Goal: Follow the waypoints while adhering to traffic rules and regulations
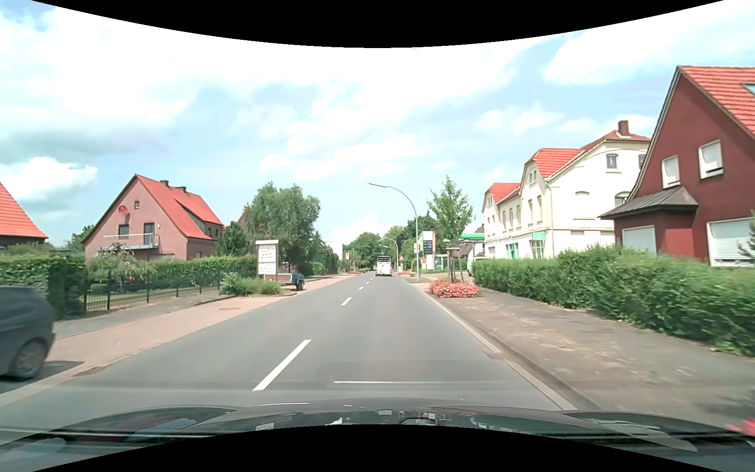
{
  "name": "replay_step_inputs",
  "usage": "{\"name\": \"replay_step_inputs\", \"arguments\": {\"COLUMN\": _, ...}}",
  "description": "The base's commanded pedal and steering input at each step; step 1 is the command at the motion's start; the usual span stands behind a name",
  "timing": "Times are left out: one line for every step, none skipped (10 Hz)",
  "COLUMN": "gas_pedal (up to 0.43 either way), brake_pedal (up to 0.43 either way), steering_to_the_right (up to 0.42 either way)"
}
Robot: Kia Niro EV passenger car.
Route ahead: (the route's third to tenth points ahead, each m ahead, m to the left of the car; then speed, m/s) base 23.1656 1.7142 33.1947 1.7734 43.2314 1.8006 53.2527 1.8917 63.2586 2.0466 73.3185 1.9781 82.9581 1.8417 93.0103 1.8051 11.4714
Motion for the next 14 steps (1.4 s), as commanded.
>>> {"name": "replay_step_inputs", "arguments": {"gas_pedal": 0.189, "brake_pedal": 0.000, "steering_to_the_right": -0.003}}
{"name": "replay_step_inputs", "arguments": {"gas_pedal": 0.189, "brake_pedal": 0.000, "steering_to_the_right": -0.003}}
{"name": "replay_step_inputs", "arguments": {"gas_pedal": 0.189, "brake_pedal": 0.000, "steering_to_the_right": -0.003}}
{"name": "replay_step_inputs", "arguments": {"gas_pedal": 0.189, "brake_pedal": 0.000, "steering_to_the_right": -0.003}}
{"name": "replay_step_inputs", "arguments": {"gas_pedal": 0.189, "brake_pedal": 0.000, "steering_to_the_right": -0.004}}
{"name": "replay_step_inputs", "arguments": {"gas_pedal": 0.189, "brake_pedal": 0.000, "steering_to_the_right": -0.004}}
{"name": "replay_step_inputs", "arguments": {"gas_pedal": 0.189, "brake_pedal": 0.000, "steering_to_the_right": -0.004}}
{"name": "replay_step_inputs", "arguments": {"gas_pedal": 0.189, "brake_pedal": 0.000, "steering_to_the_right": -0.004}}
{"name": "replay_step_inputs", "arguments": {"gas_pedal": 0.189, "brake_pedal": 0.000, "steering_to_the_right": -0.004}}
{"name": "replay_step_inputs", "arguments": {"gas_pedal": 0.189, "brake_pedal": 0.000, "steering_to_the_right": -0.004}}
{"name": "replay_step_inputs", "arguments": {"gas_pedal": 0.189, "brake_pedal": 0.000, "steering_to_the_right": -0.004}}
{"name": "replay_step_inputs", "arguments": {"gas_pedal": 0.189, "brake_pedal": 0.000, "steering_to_the_right": -0.004}}
{"name": "replay_step_inputs", "arguments": {"gas_pedal": 0.189, "brake_pedal": 0.000, "steering_to_the_right": -0.003}}
{"name": "replay_step_inputs", "arguments": {"gas_pedal": 0.189, "brake_pedal": 0.000, "steering_to_the_right": -0.003}}
